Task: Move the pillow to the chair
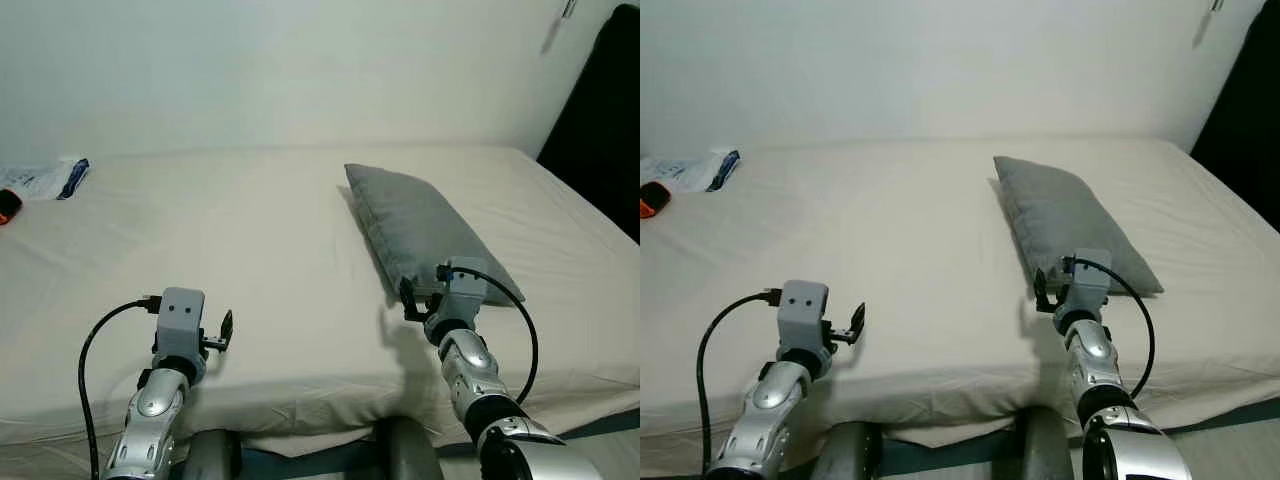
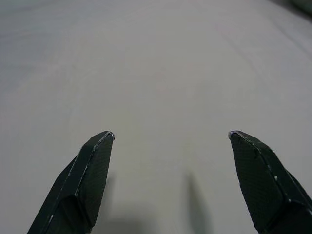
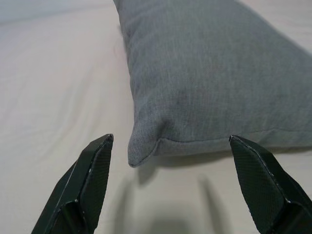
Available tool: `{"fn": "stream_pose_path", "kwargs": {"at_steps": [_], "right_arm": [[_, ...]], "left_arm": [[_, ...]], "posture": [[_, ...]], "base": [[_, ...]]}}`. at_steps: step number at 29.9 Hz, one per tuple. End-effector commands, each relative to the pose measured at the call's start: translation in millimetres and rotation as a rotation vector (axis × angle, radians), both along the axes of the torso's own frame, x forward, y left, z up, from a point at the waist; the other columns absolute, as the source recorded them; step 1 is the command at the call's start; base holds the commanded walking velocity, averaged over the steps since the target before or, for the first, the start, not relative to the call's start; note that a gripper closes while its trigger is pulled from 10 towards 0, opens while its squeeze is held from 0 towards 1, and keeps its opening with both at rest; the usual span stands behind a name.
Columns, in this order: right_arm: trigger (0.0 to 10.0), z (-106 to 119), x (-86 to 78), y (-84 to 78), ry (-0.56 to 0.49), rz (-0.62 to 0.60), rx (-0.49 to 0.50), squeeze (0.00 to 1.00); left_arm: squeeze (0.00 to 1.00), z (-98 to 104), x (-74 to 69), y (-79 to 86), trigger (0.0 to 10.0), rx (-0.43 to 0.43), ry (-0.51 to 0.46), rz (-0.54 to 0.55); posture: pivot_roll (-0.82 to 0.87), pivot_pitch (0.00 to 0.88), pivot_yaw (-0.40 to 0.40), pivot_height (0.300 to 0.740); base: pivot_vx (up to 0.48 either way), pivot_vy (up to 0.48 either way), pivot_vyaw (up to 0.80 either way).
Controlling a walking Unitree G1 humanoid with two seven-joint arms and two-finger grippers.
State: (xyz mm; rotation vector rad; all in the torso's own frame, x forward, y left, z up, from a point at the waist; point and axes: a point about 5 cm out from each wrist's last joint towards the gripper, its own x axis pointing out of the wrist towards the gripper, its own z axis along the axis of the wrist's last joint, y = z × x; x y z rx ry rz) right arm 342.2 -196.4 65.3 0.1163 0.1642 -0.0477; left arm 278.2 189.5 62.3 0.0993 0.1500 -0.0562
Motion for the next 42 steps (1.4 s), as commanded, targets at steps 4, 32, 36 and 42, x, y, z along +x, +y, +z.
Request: {"fn": "stream_pose_path", "kwargs": {"at_steps": [4, 32, 36, 42], "right_arm": [[10.0, 4.9, 6.9, 2.8, 0.023, -0.004, 0.032, 0.00], [10.0, 35.0, 21.2, -18.8, -0.023, -0.062, -0.334, 0.00], [10.0, 47.8, 25.0, -17.3, -0.117, -0.063, -0.275, 0.00], [10.0, 56.0, 29.0, -9.0, -0.177, 0.000, -0.154, 0.00]], "left_arm": [[0.00, 2.6, -0.2, 8.5, 10.0, -0.002, 0.016, -0.001], [0.00, 38.0, -2.6, -11.4, 10.0, -0.144, -0.106, -0.152], [0.00, 45.6, -2.5, -19.5, 10.0, -0.164, -0.123, -0.202], [0.00, 50.5, -2.6, -21.0, 10.0, -0.177, -0.131, -0.205]], "posture": [[0.18, 0.137, -0.054, 0.560], [0.15, 0.318, -0.081, 0.560], [0.16, 0.331, -0.074, 0.560], [0.17, 0.332, -0.068, 0.560]], "base": [[0.000, 0.000, 0.00], [0.000, 0.000, 0.00], [0.000, 0.000, 0.00], [0.000, 0.000, 0.00]]}}
